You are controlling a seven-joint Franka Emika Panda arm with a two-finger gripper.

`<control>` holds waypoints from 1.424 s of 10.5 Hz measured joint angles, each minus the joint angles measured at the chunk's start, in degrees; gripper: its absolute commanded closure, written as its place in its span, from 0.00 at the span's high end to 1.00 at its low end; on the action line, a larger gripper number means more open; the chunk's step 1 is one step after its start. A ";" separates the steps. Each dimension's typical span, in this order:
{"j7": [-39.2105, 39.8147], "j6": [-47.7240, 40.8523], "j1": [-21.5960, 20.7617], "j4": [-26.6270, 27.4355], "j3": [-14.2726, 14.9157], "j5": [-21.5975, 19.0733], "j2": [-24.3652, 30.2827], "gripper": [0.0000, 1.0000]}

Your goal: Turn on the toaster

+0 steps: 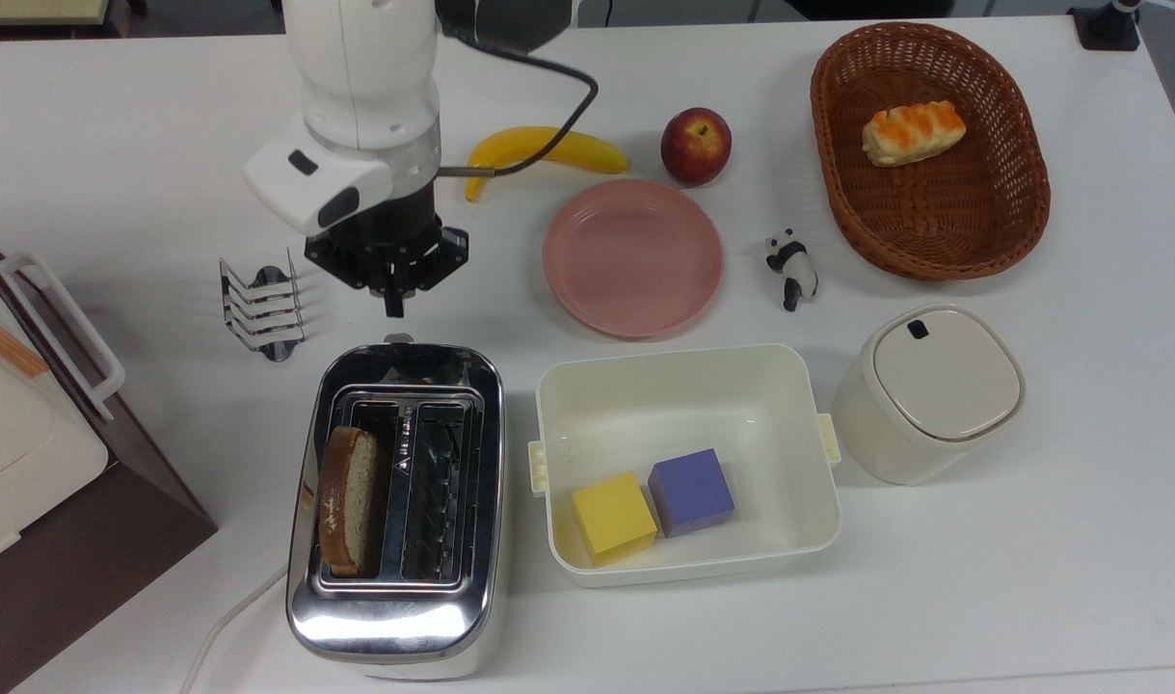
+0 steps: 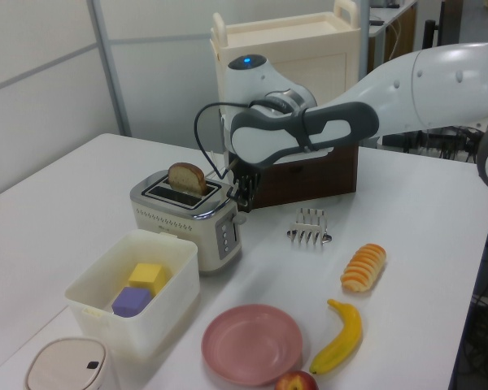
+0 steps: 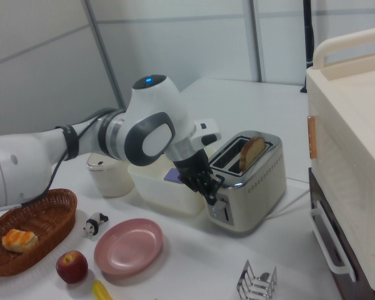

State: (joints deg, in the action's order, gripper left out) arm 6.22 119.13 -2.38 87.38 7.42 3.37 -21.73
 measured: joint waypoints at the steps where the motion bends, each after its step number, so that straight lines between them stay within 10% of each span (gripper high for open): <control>1: 0.00 0.98 0.09 -0.06 0.00 0.58 -0.91 0.00; 10: 0.00 3.13 -0.09 -0.78 -0.26 3.17 -7.51 0.00; 15: 0.00 -4.97 0.01 -3.30 -0.33 3.17 0.33 0.04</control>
State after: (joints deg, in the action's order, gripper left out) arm 6.22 114.16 -2.37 84.07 7.09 6.54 -21.40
